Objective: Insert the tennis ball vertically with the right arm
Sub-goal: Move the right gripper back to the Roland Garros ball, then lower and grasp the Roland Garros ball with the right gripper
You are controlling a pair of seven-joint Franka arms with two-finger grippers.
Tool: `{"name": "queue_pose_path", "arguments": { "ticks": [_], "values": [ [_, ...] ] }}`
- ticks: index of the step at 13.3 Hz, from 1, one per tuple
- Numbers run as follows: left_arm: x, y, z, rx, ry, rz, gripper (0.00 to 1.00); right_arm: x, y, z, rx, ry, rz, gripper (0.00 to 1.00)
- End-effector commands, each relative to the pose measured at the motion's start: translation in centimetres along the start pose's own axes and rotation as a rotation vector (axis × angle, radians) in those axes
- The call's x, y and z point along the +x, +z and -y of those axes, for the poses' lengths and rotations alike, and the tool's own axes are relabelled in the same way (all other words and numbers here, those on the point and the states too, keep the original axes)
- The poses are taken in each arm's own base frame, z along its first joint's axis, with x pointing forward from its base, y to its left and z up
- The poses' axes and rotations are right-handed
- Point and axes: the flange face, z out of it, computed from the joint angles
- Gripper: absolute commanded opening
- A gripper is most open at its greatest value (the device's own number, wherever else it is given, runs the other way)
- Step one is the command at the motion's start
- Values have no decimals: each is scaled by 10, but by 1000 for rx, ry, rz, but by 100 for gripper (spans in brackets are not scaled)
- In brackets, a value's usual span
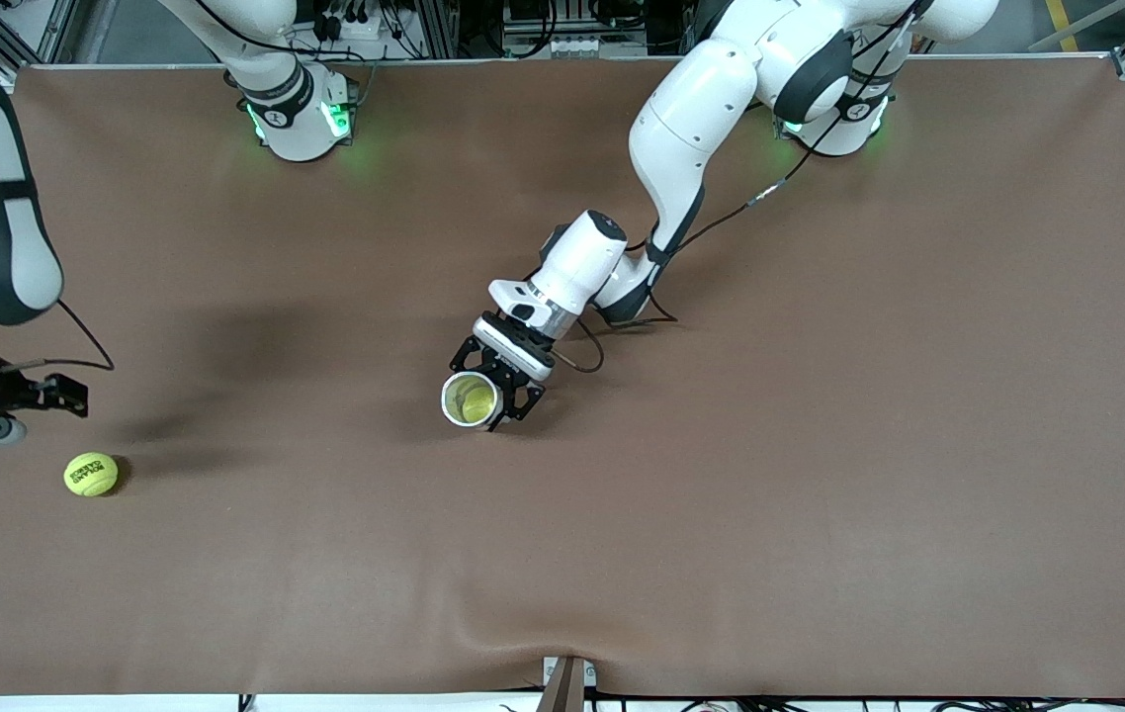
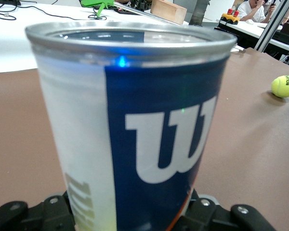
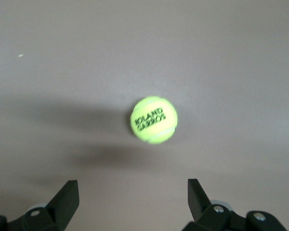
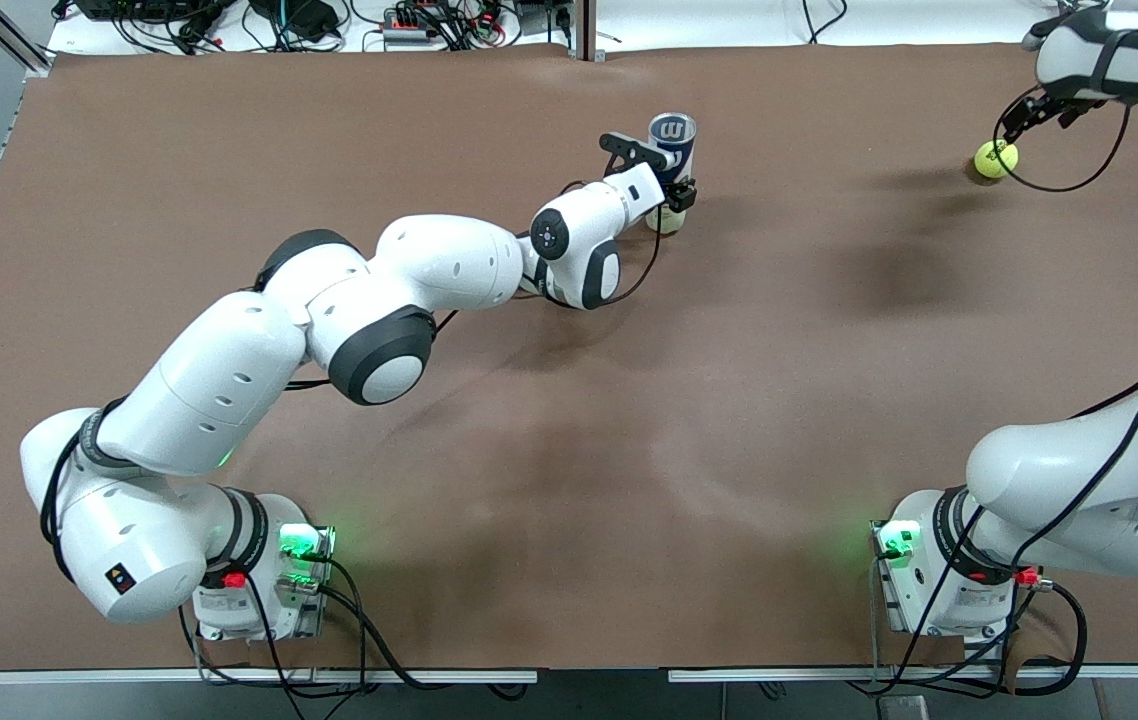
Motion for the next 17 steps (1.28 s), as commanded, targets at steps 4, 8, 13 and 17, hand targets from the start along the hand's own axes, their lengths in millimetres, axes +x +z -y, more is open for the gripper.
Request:
{"name": "queue_pose_path", "arguments": {
  "ticks": [4, 8, 13, 17],
  "values": [
    [-1, 3, -2, 5, -19, -11, 79, 2, 56, -19, -50, -56, -130, 100],
    [4, 2, -2, 4, -21, -17, 79, 9, 87, -25, -57, -50, -165, 100],
    [6, 1, -3, 4, -20, -21, 79, 7, 113, -24, -50, -44, -174, 100],
    [6, 0, -7, -1, -16, -22, 79, 6, 123, -23, -46, -42, -177, 100]
  ]
}}
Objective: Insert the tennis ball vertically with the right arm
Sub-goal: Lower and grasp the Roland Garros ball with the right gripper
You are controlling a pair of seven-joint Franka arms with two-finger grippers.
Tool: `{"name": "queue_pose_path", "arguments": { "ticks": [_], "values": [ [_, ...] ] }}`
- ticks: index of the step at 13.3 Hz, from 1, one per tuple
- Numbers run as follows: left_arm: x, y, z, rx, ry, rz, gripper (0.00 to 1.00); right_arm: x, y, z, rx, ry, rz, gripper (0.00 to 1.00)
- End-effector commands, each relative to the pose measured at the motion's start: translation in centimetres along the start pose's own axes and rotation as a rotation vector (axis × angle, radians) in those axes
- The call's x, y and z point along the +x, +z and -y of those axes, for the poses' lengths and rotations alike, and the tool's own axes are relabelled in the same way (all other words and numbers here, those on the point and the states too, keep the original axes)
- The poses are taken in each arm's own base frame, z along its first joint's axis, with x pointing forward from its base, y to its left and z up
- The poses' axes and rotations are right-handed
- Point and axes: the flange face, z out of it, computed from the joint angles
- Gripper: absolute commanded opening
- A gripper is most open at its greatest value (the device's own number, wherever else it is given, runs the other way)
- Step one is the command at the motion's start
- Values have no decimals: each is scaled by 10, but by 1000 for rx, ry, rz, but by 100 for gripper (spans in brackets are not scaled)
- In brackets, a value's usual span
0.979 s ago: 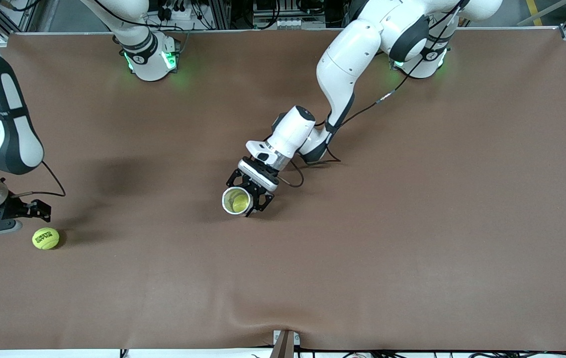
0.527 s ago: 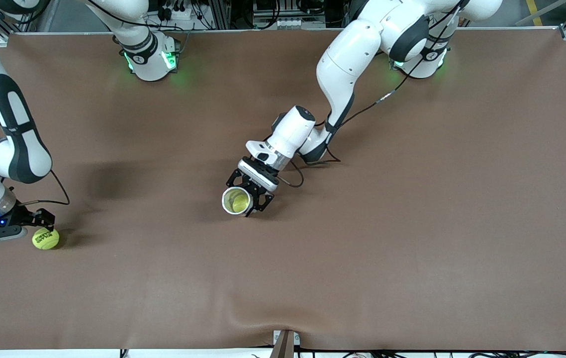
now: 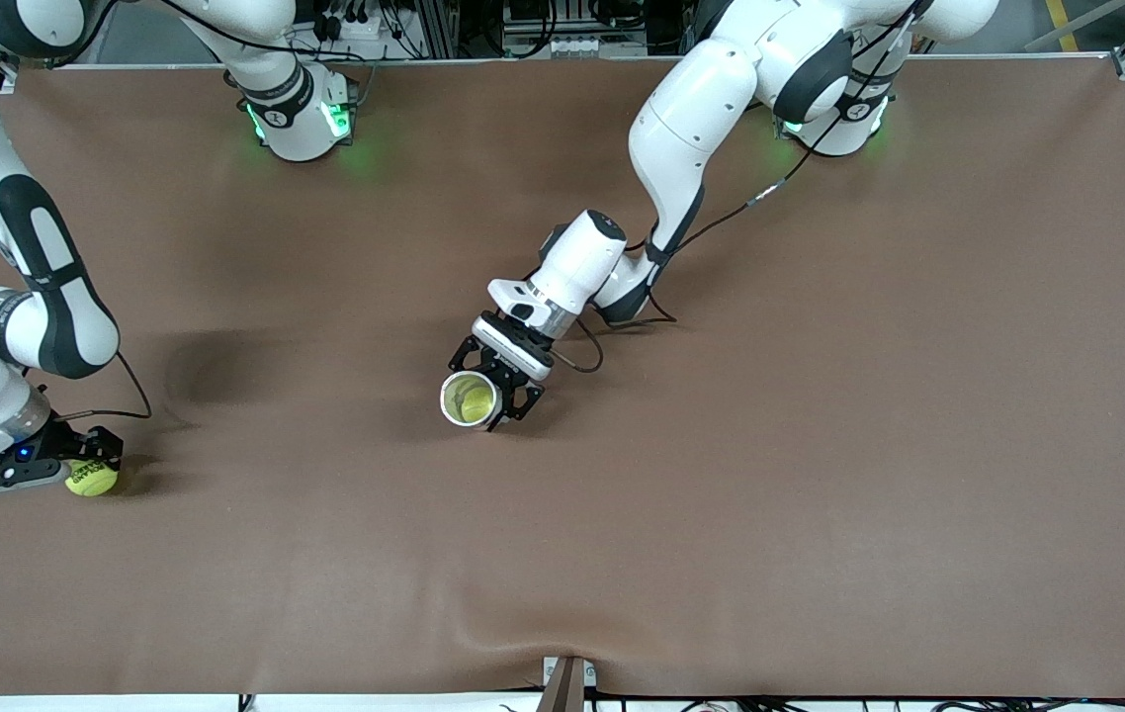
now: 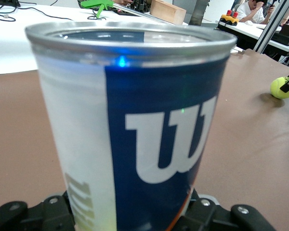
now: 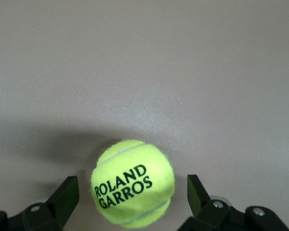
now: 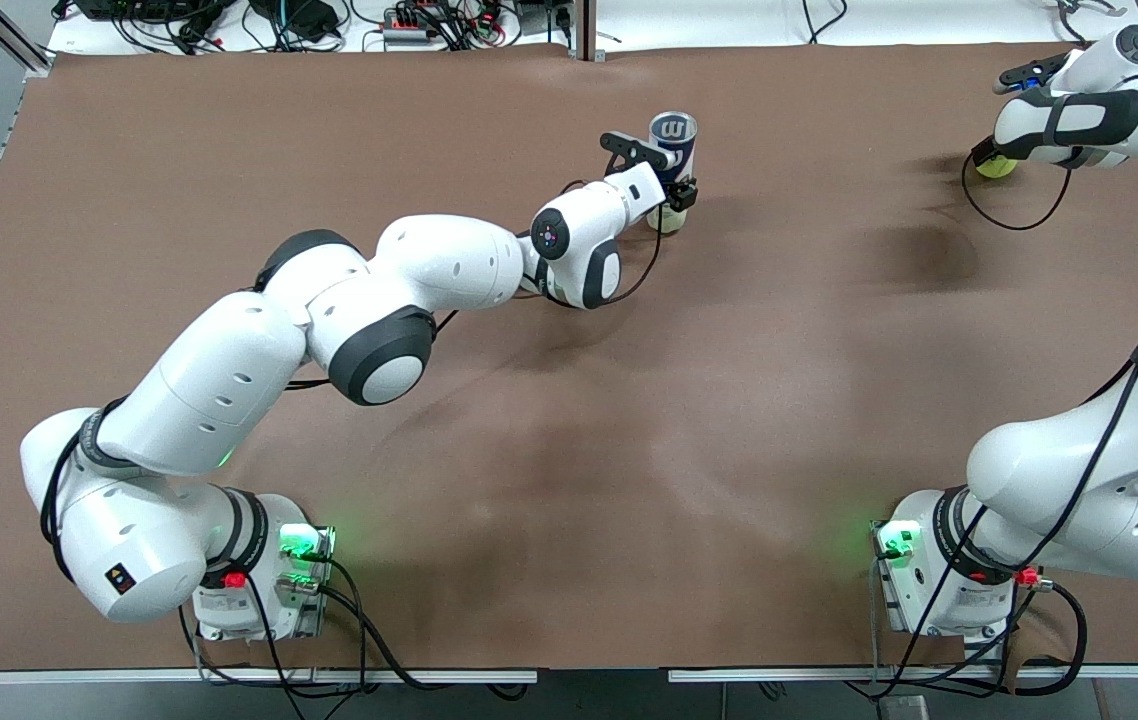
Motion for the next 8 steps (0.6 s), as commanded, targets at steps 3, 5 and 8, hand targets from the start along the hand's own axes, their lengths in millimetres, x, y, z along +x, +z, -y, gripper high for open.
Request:
{"name": "queue_pose_path", "arguments": {
  "ticks": [3, 5, 8],
  "values": [
    [4, 0, -5, 2, -16, -15, 79, 4, 4, -13, -26, -74, -44, 21],
    [3, 0, -5, 3, -16, -15, 79, 4, 3, -14, -26, -89, -47, 0],
    [2, 0, -4, 4, -17, -11, 80, 4, -1, -17, -31, -89, -47, 0]
  ]
}}
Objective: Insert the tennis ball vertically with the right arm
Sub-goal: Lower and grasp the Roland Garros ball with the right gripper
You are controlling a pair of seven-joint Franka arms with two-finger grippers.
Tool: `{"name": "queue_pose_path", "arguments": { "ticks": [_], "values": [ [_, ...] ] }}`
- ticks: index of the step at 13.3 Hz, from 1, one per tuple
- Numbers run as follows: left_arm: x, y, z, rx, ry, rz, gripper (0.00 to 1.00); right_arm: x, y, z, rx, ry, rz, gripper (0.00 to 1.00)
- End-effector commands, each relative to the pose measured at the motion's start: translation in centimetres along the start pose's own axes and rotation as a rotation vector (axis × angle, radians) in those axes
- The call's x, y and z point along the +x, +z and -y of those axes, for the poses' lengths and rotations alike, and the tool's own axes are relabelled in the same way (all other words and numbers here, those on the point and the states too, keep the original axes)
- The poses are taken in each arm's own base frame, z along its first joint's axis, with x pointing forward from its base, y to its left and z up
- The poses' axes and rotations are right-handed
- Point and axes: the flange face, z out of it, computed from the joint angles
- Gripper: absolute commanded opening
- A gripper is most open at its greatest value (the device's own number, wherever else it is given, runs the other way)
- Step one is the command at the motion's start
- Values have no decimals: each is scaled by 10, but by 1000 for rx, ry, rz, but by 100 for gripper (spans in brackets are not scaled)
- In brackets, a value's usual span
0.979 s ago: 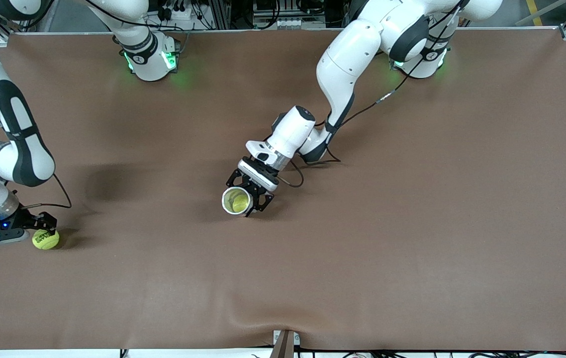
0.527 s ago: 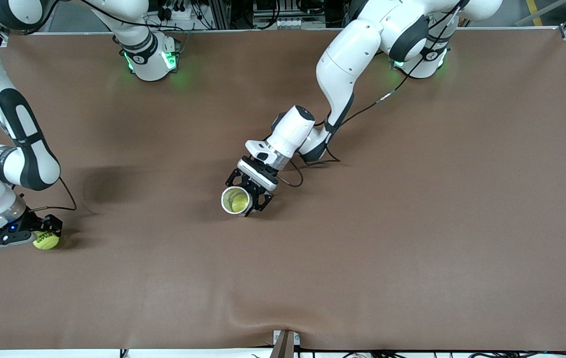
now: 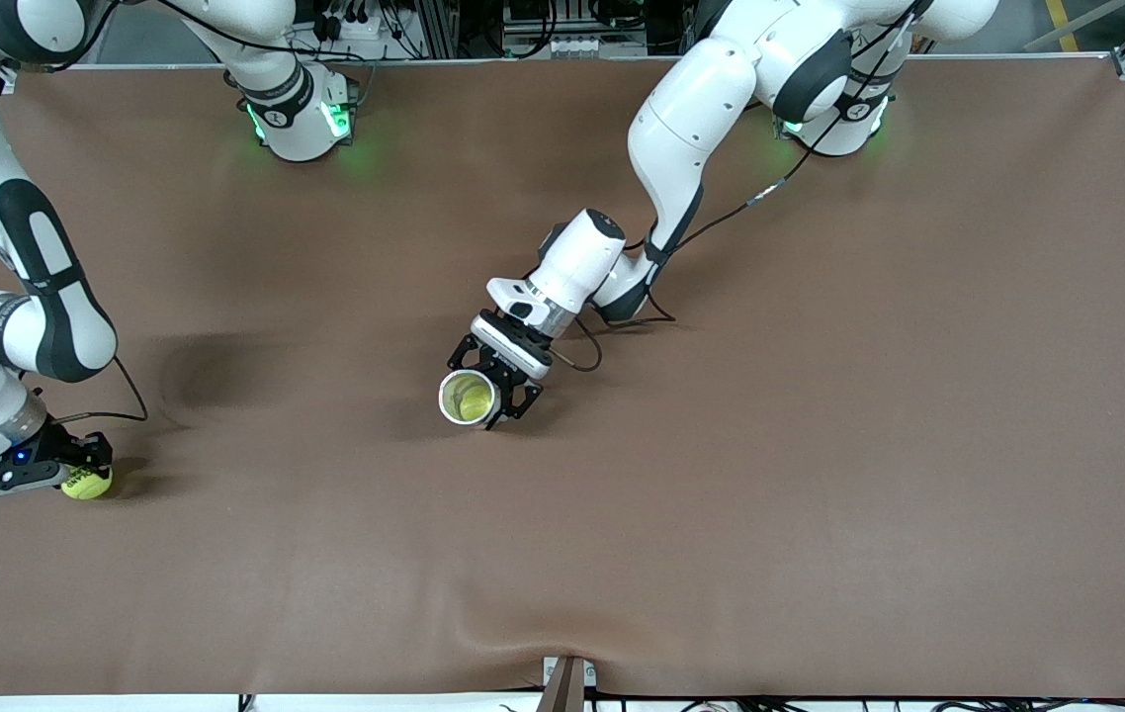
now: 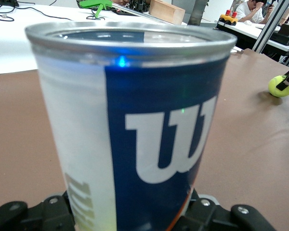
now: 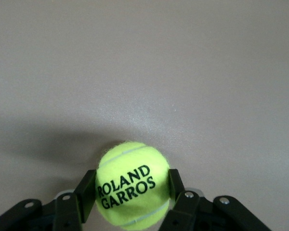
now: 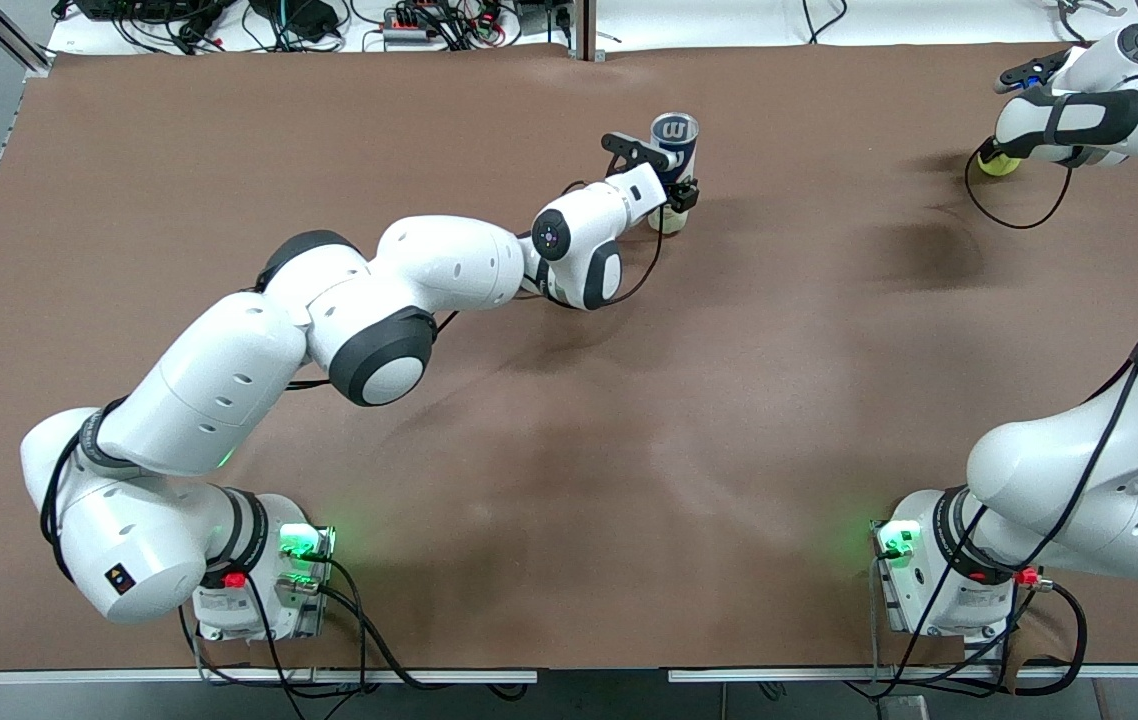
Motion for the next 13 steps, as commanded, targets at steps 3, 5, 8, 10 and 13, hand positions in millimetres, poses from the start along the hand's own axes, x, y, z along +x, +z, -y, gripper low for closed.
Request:
{"name": "queue_pose_path", "arguments": {
  "ticks": [3, 5, 8, 10, 13],
  "values": [
    [-1, 0, -6, 7, -30, -5, 80, 12, -32, -7, -3, -59, 4, 0],
    [-3, 0, -6, 8, -33, -3, 80, 31, -76, 16, 74, -47, 111, 0],
    [-7, -1, -9, 11, -47, 4, 81, 67, -162, 65, 91, -9, 195, 0],
    [-11, -2, -13, 11, -54, 9, 81, 87, -212, 115, 102, 79, 240, 0],
    [-15, -2, -15, 12, -58, 16, 82, 117, -276, 203, 113, 227, 290, 0]
  ]
}}
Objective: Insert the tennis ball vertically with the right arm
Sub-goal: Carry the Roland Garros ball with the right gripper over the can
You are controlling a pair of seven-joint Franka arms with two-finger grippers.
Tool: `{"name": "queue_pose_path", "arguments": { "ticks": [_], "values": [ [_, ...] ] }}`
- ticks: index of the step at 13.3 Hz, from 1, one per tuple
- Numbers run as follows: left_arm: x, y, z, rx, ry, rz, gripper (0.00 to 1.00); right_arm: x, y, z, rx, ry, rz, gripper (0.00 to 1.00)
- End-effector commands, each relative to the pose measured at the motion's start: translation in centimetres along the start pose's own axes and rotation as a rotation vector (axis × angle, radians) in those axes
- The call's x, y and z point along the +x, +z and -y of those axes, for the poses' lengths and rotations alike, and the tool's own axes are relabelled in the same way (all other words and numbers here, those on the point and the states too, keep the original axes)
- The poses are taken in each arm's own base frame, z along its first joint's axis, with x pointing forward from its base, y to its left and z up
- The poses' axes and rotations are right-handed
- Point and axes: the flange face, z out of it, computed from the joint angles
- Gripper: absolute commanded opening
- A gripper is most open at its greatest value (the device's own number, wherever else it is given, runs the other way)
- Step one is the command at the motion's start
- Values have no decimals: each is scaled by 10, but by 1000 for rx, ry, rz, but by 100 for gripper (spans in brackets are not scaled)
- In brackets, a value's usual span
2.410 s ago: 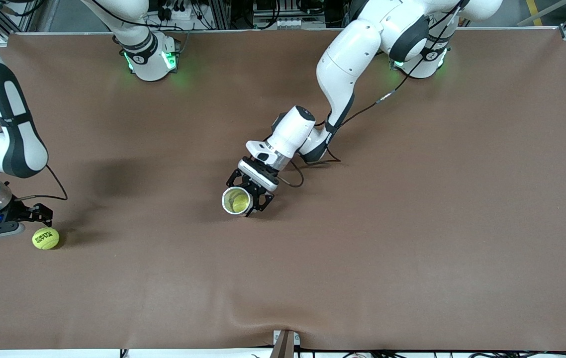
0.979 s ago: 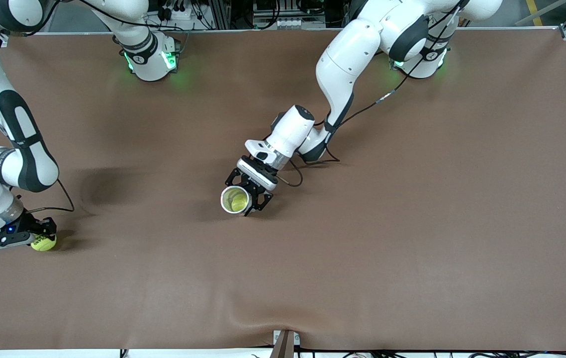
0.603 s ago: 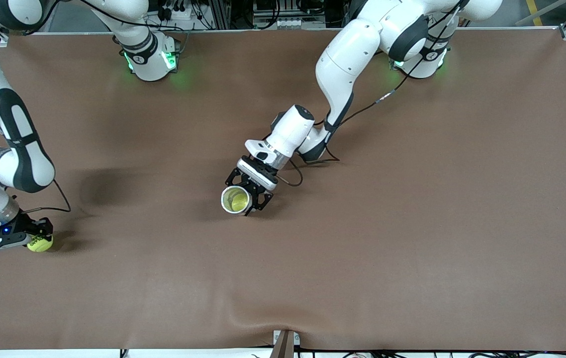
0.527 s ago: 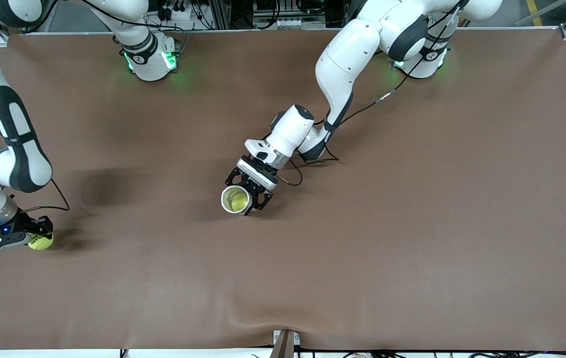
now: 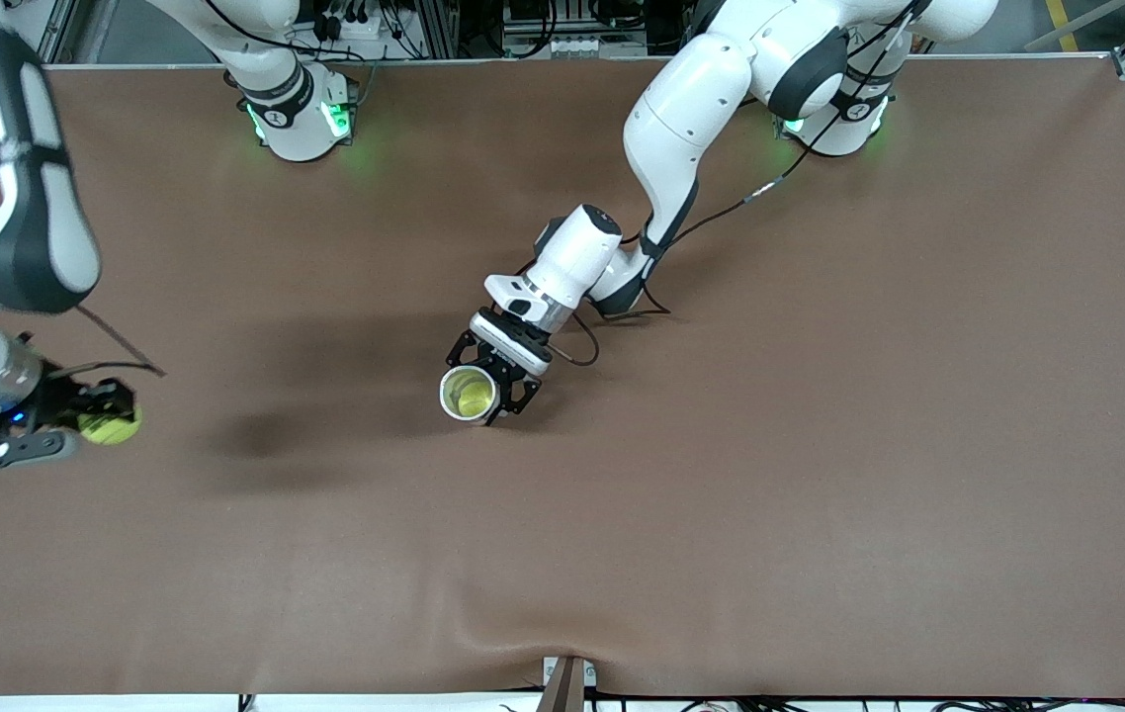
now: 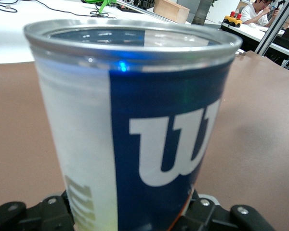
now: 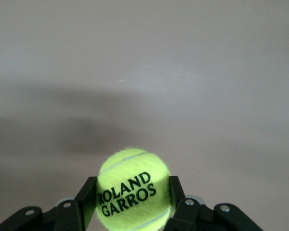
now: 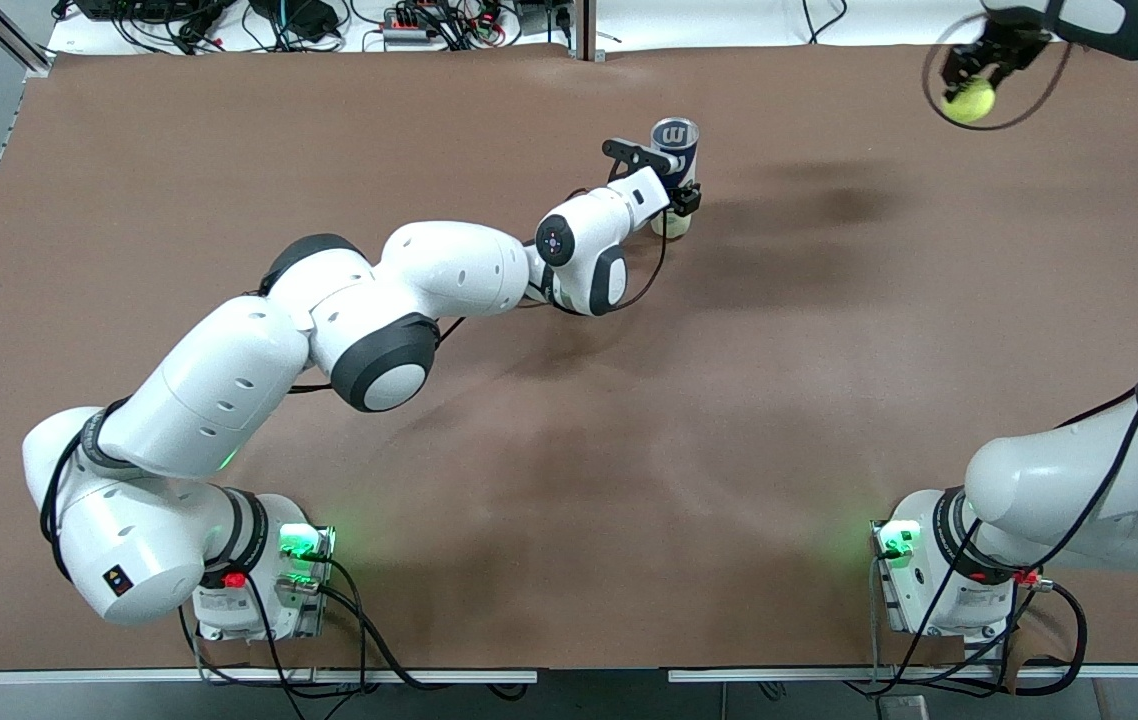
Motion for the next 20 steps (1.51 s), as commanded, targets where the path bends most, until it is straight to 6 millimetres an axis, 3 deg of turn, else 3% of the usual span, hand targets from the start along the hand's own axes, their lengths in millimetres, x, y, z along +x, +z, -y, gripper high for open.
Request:
{"name": "queue_pose_path", "arguments": {
  "ticks": [1, 7, 9, 12, 15, 20],
  "values": [
    [-10, 0, -5, 5, -11, 10, 82, -5, -39, 78, 13, 126, 13, 0],
    [-20, 0, 0, 15, 4, 32, 82, -3, -101, 231, 110, 329, -70, 0],
    [-22, -2, 1, 19, 10, 41, 82, -1, -110, 276, 130, 388, -89, 0],
    [-24, -4, 6, 29, 19, 52, 82, 5, -106, 327, 184, 453, -142, 0],
    [-24, -5, 5, 28, 18, 51, 81, 4, -78, 385, 217, 478, -160, 0],
    [-19, -3, 5, 26, 12, 40, 81, 7, -37, 408, 190, 492, -176, 0]
  ]
}}
